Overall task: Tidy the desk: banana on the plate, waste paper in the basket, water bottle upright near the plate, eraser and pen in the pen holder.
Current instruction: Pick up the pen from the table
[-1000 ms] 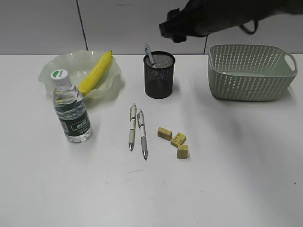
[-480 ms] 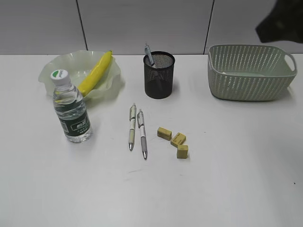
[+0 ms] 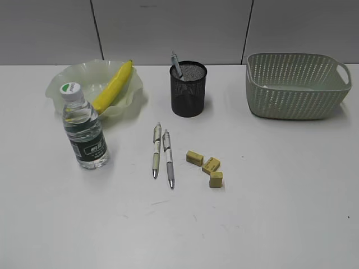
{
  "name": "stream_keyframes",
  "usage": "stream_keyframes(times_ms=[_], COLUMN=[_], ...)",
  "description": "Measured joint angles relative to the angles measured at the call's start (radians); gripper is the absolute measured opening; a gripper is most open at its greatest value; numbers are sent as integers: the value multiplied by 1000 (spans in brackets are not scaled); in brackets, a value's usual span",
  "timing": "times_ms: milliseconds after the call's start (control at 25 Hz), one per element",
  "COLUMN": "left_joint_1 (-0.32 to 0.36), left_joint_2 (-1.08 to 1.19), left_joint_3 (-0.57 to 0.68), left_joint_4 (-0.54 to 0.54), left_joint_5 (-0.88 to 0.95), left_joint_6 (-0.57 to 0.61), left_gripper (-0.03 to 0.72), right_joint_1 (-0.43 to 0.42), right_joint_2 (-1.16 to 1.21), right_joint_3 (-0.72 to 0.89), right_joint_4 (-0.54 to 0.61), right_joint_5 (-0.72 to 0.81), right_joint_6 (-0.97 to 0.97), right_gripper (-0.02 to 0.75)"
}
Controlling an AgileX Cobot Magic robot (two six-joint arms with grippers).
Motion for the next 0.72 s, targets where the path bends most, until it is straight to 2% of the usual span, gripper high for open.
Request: stream_keyframes(times_ms=[120,320,520,720], left_joint_1=[0,0,0,0], left_joint_2=[0,77,362,735], left_joint_3=[0,-27,-104,-253], left_joint_4=[0,-70,-174,-305], left_joint_5=[-1,-79,-211,-240], left_joint_6=[0,0,0,0], left_gripper=[468,468,468,468], right_joint_1=[0,0,0,0], right_joint_2=[-183,-384,-456,-458], right_joint_3=[94,109,111,139], right_joint_4=[2,3,1,-7], right_joint_5=[14,13,42,105], right_joint_6=[6,7,7,8], right_gripper=[477,470,456,454])
